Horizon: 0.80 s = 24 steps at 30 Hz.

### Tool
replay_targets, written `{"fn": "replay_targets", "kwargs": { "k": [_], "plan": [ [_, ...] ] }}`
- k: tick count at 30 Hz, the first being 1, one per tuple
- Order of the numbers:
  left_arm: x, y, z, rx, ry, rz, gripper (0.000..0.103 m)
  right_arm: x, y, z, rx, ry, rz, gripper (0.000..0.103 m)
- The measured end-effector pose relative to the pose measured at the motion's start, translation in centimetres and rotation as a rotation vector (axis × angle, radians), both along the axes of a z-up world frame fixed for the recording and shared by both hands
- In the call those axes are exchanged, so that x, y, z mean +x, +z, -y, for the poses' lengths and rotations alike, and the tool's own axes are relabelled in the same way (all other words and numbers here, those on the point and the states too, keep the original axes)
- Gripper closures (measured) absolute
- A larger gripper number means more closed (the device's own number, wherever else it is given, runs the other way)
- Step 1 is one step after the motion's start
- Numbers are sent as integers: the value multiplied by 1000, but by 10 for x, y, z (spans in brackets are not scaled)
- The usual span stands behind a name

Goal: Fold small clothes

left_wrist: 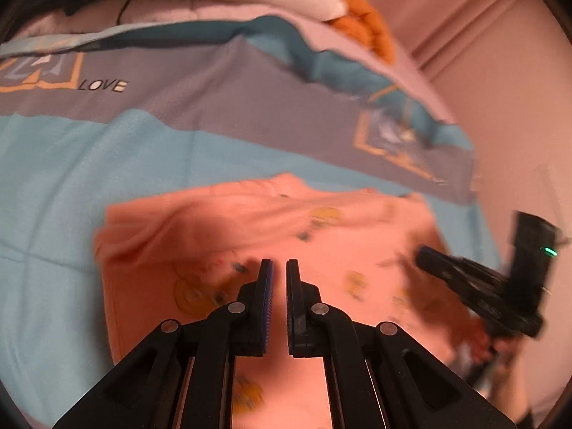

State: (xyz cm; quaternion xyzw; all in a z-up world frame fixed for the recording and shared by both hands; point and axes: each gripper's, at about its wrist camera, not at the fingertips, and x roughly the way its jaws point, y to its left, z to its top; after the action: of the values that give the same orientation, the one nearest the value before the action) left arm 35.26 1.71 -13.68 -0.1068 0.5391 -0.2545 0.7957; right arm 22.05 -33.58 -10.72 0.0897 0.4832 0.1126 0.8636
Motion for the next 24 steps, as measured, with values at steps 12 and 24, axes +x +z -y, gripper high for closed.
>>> {"fn": "replay_targets", "kwargs": {
  "k": [12, 24],
  "plan": [
    [36, 25, -52, -42, 257, 78, 102, 1, 9, 26, 33, -89, 46, 82],
    [-20, -11, -43, 24, 47, 15, 102, 58, -15, -13, 144, 8, -66, 76]
  ]
}}
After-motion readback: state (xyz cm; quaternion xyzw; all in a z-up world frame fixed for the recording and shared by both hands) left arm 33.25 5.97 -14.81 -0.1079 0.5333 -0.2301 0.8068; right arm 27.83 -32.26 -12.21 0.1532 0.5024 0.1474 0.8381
